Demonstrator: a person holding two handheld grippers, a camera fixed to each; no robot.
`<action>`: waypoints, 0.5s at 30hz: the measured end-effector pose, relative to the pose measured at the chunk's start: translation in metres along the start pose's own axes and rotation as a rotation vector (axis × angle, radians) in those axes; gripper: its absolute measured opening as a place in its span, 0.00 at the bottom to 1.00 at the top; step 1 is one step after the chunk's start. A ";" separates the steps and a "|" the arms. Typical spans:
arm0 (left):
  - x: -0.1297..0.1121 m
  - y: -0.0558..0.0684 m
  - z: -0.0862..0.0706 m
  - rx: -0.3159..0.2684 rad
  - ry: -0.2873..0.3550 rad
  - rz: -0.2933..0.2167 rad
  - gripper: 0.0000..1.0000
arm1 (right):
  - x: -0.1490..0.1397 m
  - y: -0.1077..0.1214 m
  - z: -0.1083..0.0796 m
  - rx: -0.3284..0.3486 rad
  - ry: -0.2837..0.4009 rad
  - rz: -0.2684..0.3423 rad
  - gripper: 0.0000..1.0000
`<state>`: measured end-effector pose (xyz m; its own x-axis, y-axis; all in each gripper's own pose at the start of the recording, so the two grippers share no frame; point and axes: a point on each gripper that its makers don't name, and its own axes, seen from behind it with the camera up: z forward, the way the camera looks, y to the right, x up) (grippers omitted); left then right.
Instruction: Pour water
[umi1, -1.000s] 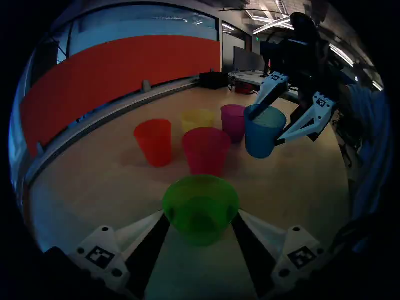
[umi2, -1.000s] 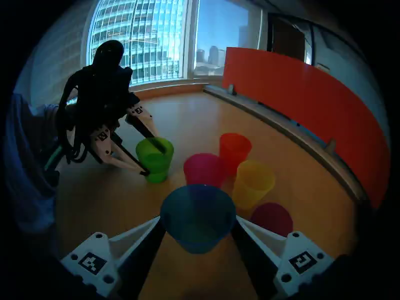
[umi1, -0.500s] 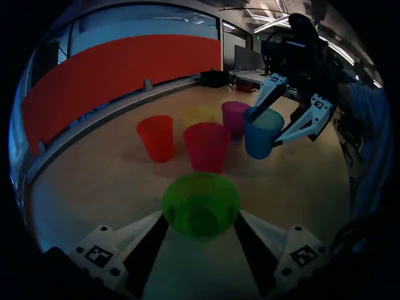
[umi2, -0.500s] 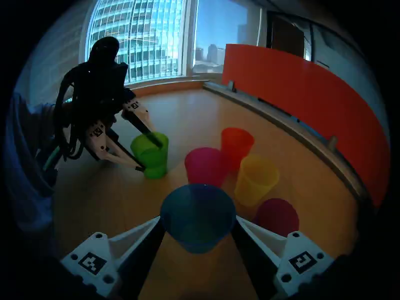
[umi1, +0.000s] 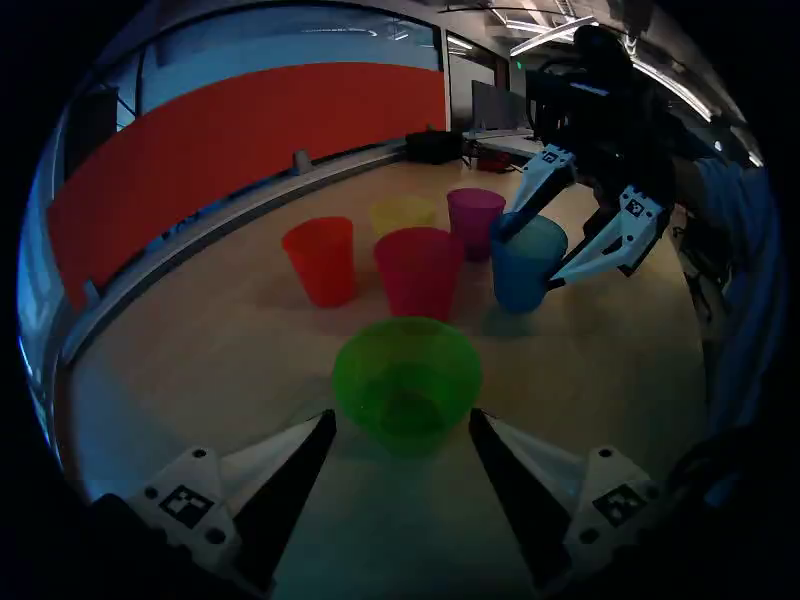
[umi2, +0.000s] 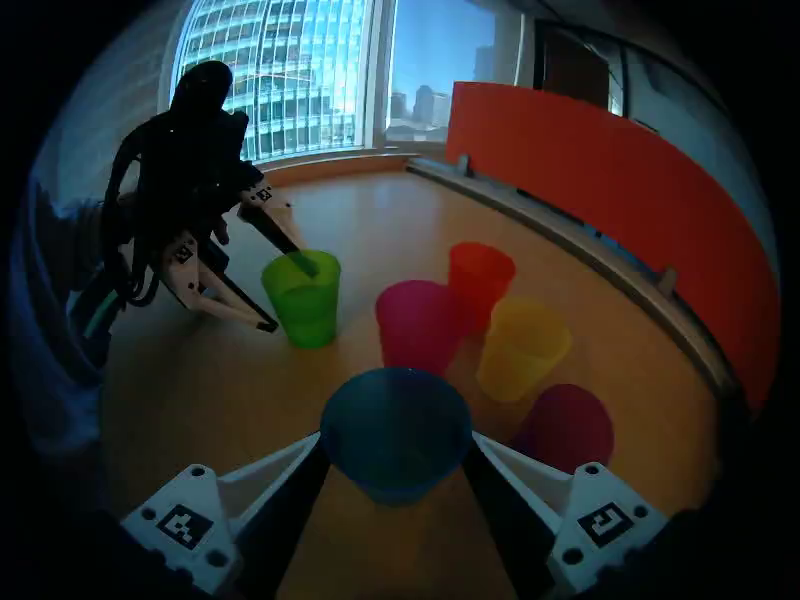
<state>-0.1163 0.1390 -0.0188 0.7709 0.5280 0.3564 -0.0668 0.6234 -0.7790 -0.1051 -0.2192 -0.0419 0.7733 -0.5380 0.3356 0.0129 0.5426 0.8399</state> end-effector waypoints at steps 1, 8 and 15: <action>-0.001 -0.001 -0.002 0.002 0.000 0.001 0.99 | -0.001 -0.001 0.001 0.001 0.000 0.002 0.91; -0.002 -0.006 -0.012 0.023 -0.001 0.010 0.99 | -0.007 -0.002 0.004 0.001 -0.004 0.010 0.91; -0.002 -0.002 -0.018 0.019 0.004 0.011 0.99 | -0.011 -0.001 0.004 -0.003 -0.007 0.020 0.92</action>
<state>-0.1059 0.1261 -0.0273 0.7725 0.5325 0.3460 -0.0870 0.6285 -0.7730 -0.1155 -0.2162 -0.0444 0.7689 -0.5315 0.3554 -0.0007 0.5552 0.8317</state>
